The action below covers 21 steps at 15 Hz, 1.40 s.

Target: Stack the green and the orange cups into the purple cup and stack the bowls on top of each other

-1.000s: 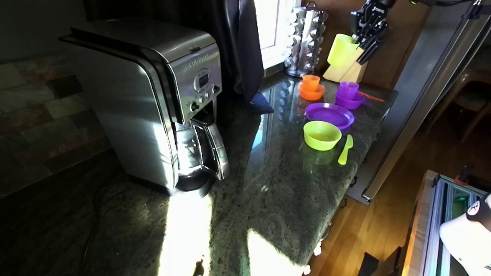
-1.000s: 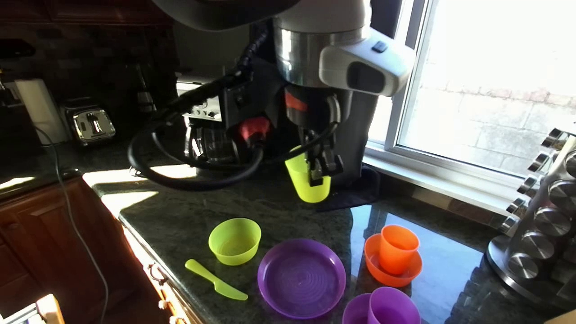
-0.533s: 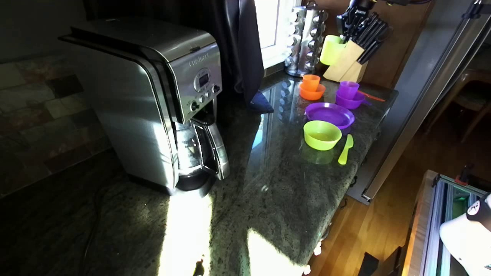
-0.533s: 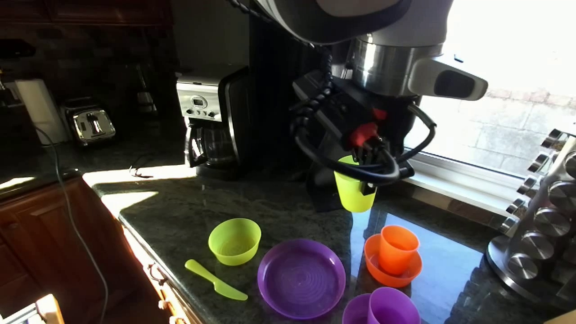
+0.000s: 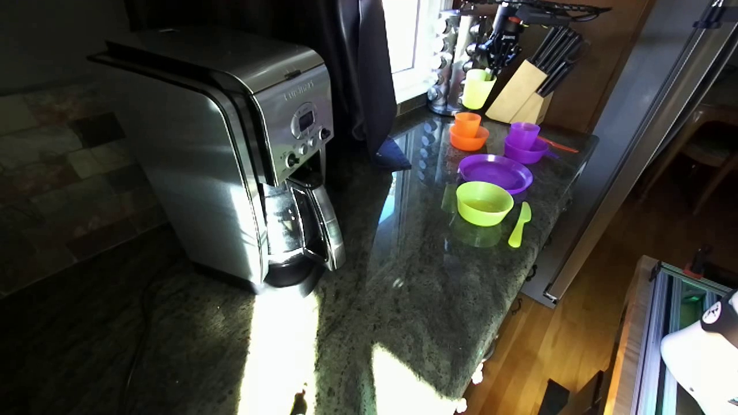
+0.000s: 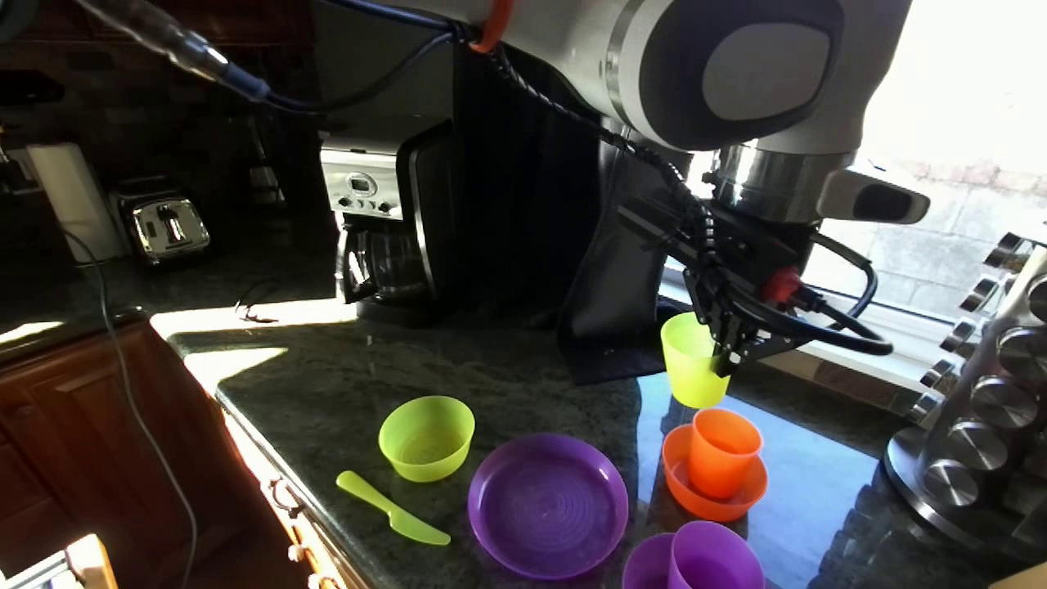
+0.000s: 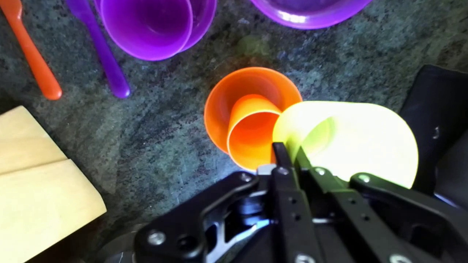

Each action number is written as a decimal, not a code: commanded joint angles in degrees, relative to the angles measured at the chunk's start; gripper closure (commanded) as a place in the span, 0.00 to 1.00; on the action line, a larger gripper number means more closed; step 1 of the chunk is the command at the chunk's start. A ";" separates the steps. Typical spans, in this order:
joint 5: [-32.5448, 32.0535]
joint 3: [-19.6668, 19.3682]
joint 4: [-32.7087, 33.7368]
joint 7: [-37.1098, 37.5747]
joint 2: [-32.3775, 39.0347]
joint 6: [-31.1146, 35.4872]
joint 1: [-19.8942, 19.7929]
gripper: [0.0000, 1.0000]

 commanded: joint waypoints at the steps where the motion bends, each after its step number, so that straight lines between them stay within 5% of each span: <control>1: 0.59 2.11 8.12 -2.14 5.76 -4.05 -3.22 0.99; 21: 2.36 6.83 23.43 -3.42 17.39 -13.54 -10.84 0.99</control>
